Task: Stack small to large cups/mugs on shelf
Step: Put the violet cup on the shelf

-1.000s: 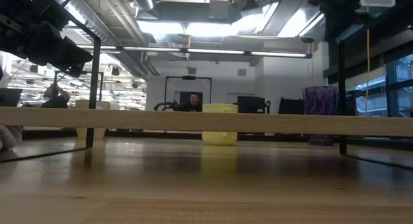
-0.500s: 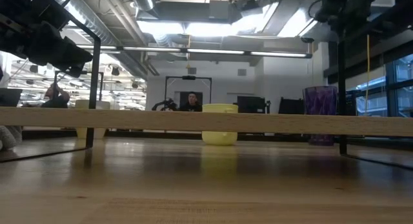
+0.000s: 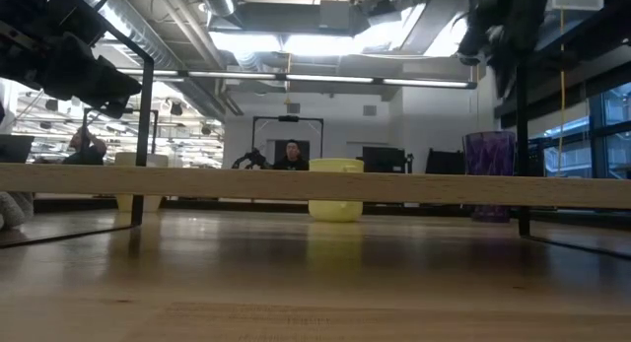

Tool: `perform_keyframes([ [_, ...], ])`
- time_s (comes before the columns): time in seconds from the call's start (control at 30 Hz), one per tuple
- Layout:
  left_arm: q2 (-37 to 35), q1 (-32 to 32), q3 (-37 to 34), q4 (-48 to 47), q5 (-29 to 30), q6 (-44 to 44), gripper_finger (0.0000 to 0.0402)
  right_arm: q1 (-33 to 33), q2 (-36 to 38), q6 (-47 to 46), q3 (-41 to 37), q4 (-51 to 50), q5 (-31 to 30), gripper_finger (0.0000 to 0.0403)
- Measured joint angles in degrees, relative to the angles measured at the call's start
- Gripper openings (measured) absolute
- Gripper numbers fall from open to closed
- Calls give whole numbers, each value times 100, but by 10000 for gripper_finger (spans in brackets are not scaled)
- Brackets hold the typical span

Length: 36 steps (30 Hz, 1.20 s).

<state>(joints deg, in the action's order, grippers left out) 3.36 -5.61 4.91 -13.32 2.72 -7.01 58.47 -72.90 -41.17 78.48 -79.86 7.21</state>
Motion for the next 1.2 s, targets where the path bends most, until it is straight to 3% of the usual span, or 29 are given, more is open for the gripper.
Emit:
perform_keyframes([
  [0.13, 0, 0, 0, -2, -2, 0, 25, -2, -14, -397, -529, 807, -19, 49],
  [0.3, 0, 0, 0, 0, 0, 0, 25, -1, 1, -507, -776, 587, -945, 49],
  [0.43, 0, 0, 0, 0, -2, 0, 25, 0, 27, -489, -783, 613, -1318, 49],
  [0.87, 0, 0, 0, 0, -2, 0, 25, -67, -66, -660, -783, 679, -1303, 52],
  [1.2, 0, 0, 0, 0, 0, 0, 25, -249, -66, -935, -783, 655, -1165, 152],
])
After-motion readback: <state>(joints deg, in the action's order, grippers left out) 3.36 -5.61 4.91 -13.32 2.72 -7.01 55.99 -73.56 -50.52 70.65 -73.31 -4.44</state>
